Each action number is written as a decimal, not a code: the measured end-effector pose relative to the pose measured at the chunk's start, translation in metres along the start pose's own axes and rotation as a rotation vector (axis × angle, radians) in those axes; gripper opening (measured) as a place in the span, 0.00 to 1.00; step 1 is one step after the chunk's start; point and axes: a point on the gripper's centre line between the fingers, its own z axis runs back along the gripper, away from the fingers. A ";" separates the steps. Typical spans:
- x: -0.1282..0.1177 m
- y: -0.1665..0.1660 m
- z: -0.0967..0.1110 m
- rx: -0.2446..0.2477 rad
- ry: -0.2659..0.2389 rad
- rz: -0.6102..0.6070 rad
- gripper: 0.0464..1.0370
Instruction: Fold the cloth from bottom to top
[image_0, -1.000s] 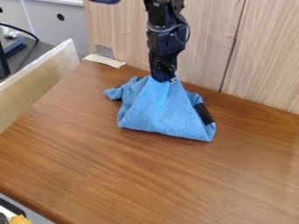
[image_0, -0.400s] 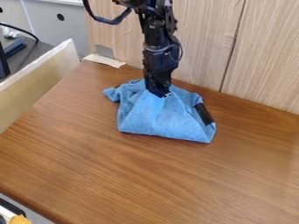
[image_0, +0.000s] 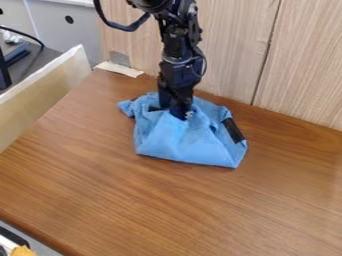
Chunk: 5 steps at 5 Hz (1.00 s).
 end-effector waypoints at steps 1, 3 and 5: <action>0.001 0.003 0.012 0.025 -0.013 0.011 0.96; 0.001 0.004 0.038 0.070 -0.047 0.009 0.96; -0.015 -0.005 0.084 0.147 -0.095 0.024 0.96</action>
